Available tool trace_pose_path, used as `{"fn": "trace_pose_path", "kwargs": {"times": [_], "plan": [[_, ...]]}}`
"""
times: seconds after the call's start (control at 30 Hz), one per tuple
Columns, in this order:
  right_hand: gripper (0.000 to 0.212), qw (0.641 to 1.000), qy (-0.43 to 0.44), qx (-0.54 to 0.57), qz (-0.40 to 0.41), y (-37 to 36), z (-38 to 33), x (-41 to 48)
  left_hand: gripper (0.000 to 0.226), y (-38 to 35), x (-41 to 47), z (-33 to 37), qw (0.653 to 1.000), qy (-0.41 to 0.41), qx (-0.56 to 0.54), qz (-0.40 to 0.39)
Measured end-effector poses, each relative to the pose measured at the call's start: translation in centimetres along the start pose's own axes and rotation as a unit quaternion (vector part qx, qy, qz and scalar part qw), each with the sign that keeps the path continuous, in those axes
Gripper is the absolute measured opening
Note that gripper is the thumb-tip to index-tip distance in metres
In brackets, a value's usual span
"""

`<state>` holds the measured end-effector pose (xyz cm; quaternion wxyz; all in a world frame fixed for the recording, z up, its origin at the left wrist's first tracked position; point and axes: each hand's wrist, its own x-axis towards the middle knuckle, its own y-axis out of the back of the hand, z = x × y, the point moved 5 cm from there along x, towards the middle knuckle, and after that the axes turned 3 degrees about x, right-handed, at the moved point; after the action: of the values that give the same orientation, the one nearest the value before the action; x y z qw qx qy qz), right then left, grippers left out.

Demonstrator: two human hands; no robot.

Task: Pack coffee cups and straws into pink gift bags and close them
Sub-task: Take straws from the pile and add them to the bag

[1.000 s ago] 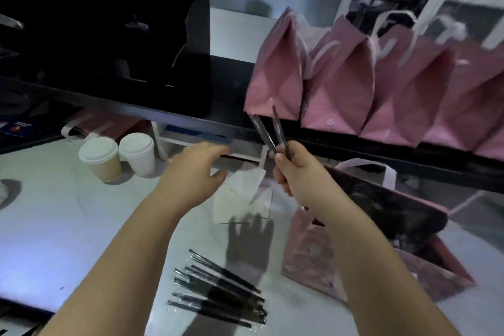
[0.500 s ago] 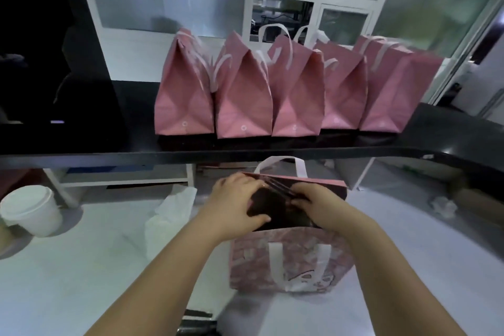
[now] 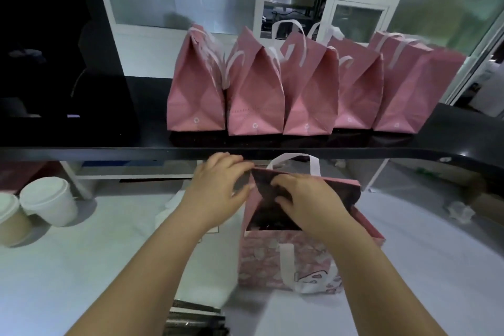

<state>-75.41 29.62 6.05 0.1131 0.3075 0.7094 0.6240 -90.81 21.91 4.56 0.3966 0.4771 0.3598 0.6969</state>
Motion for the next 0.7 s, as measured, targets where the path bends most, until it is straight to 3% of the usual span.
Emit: {"fn": "trace_pose_path", "kwargs": {"times": [0.13, 0.3, 0.53, 0.63, 0.7], "plan": [[0.027, 0.998, 0.066, 0.004, 0.015, -1.2, -5.4, 2.4, 0.043, 3.2, -1.7, -4.6, 0.996, 0.059, 0.033, 0.052], [0.029, 0.998, 0.055, -0.019, 0.008, -5.1, -11.2, 5.5, 0.039, 4.5, -6.5, -11.5, 0.983, 0.164, 0.061, 0.045], [0.034, 0.993, 0.023, 0.033, -0.112, -16.3, -16.6, 6.2, 0.038, 1.6, -12.7, -17.5, 0.965, 0.254, 0.061, -0.030], [0.033, 0.982, -0.007, 0.035, -0.185, -22.2, -15.8, 5.5, 0.041, -1.3, -15.2, -19.1, 0.954, 0.277, 0.057, -0.097], [0.031, 0.981, -0.041, 0.043, -0.182, -24.7, -14.4, 5.6, 0.040, -2.8, -16.4, -19.9, 0.951, 0.281, 0.043, -0.123]]}}
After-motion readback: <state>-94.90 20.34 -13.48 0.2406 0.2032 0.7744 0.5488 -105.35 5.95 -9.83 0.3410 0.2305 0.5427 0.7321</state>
